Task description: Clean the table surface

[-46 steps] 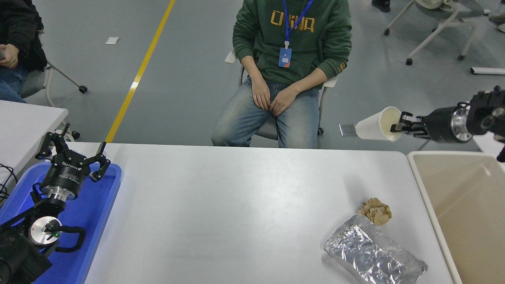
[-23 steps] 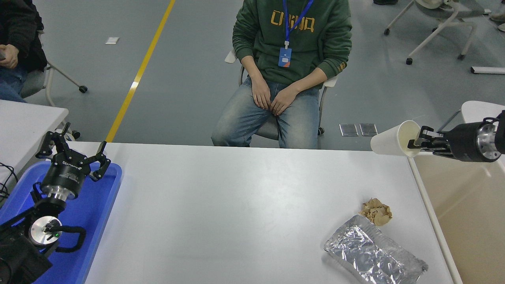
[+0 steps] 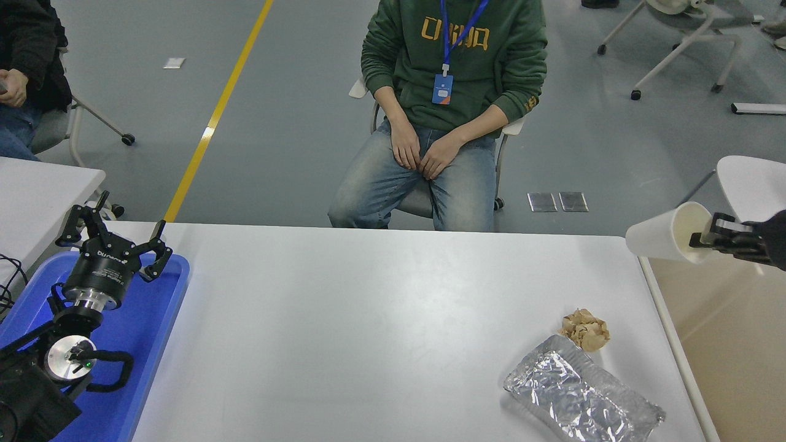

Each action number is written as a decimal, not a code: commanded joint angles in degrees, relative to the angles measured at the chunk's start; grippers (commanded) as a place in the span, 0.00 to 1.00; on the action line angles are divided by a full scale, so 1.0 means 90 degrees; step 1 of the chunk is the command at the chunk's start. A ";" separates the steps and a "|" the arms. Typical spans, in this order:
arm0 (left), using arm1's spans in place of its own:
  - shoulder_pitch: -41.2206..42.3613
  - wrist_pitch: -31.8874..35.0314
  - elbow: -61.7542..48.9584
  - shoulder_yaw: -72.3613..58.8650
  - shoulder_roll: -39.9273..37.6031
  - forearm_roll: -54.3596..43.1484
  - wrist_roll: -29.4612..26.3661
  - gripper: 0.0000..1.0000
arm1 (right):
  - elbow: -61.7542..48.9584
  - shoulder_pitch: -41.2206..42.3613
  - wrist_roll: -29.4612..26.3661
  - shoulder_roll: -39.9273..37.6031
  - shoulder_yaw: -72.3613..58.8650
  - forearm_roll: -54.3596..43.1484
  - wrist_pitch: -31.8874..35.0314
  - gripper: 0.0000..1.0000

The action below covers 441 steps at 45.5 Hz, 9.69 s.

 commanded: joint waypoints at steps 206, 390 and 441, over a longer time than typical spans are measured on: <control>0.0000 0.0001 0.0000 0.0007 0.0000 0.0000 0.0000 1.00 | -0.3138 -0.5269 0.0272 0.5514 0.7762 0.3564 -0.2322 1.00; 0.0000 0.0001 0.0000 -0.0003 0.0000 0.0000 0.0000 1.00 | 0.1207 -0.5787 -0.1564 0.1305 0.2829 0.0223 -0.1687 0.00; 0.0000 0.0001 0.0000 -0.0003 0.0000 0.0000 0.0000 1.00 | 0.2340 -0.2515 -0.1564 -0.3557 0.3610 0.0037 0.2366 0.00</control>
